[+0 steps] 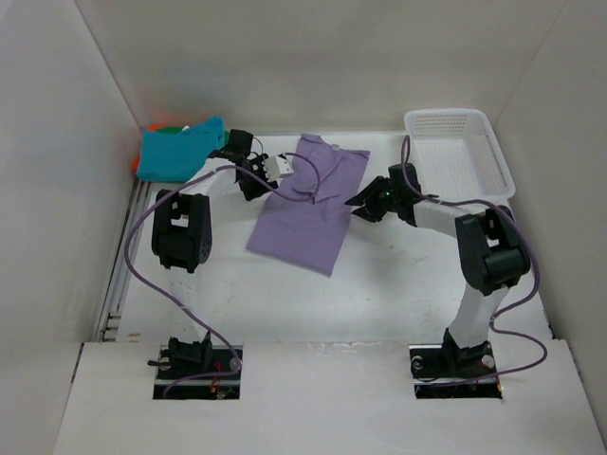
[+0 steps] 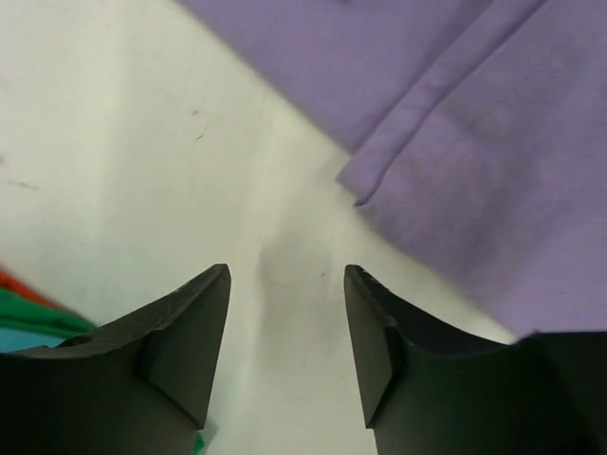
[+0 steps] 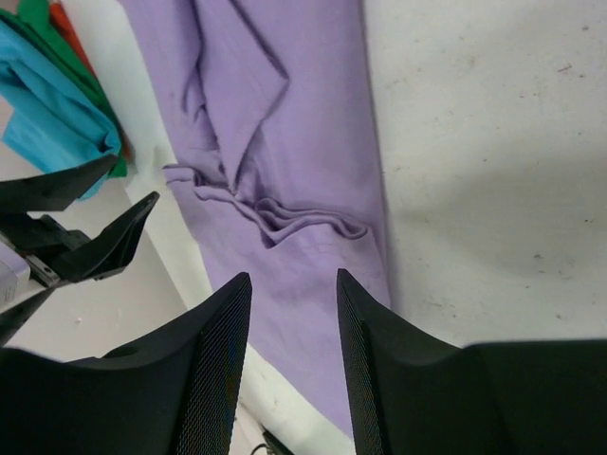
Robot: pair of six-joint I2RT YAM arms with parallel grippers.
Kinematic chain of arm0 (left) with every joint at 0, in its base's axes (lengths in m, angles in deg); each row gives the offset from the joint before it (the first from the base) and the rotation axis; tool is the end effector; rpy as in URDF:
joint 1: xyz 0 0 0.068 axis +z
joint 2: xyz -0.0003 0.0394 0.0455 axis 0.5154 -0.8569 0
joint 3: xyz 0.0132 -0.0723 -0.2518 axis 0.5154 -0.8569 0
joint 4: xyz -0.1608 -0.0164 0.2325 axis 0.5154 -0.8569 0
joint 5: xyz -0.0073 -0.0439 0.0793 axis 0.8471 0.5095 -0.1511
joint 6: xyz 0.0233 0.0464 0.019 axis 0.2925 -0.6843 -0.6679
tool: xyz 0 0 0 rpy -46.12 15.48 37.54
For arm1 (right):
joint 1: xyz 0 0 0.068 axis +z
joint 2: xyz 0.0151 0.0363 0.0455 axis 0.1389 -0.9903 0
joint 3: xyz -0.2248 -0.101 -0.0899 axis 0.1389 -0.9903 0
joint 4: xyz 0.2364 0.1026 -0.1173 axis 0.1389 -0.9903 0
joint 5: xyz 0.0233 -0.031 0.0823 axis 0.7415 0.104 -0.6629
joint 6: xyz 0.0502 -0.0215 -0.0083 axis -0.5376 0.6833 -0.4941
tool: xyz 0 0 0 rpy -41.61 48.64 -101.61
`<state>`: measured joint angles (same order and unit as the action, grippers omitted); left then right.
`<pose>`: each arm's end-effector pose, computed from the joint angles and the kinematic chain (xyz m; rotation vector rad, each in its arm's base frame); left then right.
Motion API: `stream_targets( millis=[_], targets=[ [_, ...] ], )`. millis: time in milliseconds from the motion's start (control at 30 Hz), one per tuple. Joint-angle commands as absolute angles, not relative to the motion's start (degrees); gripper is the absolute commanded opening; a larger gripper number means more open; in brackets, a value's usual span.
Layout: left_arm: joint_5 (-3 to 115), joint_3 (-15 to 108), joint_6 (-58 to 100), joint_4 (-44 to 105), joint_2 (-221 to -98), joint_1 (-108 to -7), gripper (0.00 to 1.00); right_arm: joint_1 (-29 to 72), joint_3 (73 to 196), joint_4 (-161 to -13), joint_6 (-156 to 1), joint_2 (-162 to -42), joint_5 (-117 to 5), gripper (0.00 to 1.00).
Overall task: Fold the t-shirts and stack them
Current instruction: Fold the folded rectangular tshirt in 1/3 of the way, then grab one side of the 2/3 rectangular tshirt with both arms
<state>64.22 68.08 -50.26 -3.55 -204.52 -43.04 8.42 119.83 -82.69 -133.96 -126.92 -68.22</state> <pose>0.4590 -0.1086 0.1701 1.5628 1.9894 -0.0545 0.3846 0.1261 0.1374 0.8144 2.3639 1.0520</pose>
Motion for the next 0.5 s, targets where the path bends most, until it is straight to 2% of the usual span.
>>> stream_targets(
  millis=[0,133,300,467],
  targets=[
    [67.43,68.89,-48.77,-2.07,-197.34,-41.36,0.53,7.61,122.58,-80.65,-130.66,-122.05,-67.87,0.46],
    [70.17,58.62,-62.37,-7.95,-187.94,-41.26,0.57,8.05,119.69,-86.35,-128.29,-116.7,-66.12,0.5],
    [66.83,49.38,-73.92,-22.63,-184.58,-42.49,0.53,16.82,113.98,-94.97,-127.76,-109.49,-58.4,0.59],
    [66.39,41.2,-74.1,-19.32,-182.21,-43.28,0.52,25.88,109.4,-97.8,-133.2,-108.33,-53.37,0.62]
  ],
)
